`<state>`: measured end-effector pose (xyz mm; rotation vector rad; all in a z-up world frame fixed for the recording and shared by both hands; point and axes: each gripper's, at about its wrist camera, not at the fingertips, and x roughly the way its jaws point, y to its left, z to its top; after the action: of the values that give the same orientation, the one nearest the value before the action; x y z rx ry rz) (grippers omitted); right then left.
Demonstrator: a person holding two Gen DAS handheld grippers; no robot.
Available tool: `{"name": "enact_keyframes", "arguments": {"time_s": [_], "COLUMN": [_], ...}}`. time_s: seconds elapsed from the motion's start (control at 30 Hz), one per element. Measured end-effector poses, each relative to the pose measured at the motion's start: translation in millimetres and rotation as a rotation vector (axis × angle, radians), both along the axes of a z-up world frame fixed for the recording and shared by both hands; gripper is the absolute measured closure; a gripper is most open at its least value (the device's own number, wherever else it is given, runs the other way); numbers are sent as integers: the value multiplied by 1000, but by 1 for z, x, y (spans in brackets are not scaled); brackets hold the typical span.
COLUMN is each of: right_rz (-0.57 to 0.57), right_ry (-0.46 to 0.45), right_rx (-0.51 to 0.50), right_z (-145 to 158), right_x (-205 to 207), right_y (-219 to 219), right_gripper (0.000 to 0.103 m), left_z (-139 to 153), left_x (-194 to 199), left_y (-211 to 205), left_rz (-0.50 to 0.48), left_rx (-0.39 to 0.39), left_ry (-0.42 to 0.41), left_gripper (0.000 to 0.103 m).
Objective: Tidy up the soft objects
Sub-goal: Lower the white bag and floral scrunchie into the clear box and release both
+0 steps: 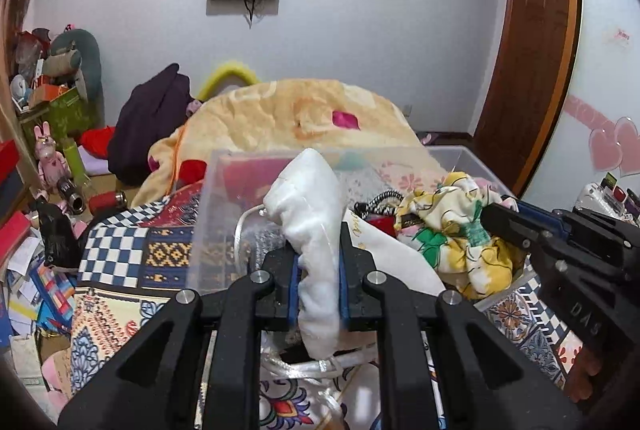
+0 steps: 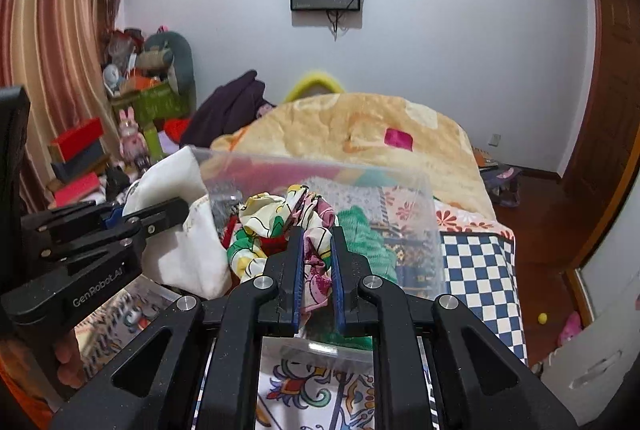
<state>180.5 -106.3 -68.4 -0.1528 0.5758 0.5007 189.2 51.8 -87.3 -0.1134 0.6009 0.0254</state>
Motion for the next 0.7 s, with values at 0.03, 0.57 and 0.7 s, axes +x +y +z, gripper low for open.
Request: {"name": "enact_keyframes", "arguments": {"time_s": [0.03,0.57,0.7], "right_rz": [1,19,24], "right_ry": [5,49,32], "right_rx": [-9,-27,0], "right_z": [-2,1,13], "right_x": [1,-3,-14], "right_y": [1,-10,-19], "right_gripper": [91,74,73], "left_z": [-1,6,23], "left_x": [1,-14,-32], "left_y": [-1,-4,-5], "left_rz": [0,-7,-21], "left_rx": [5,14,9], "left_ry": [2,1,-42], "left_gripper": [89,51,51]}}
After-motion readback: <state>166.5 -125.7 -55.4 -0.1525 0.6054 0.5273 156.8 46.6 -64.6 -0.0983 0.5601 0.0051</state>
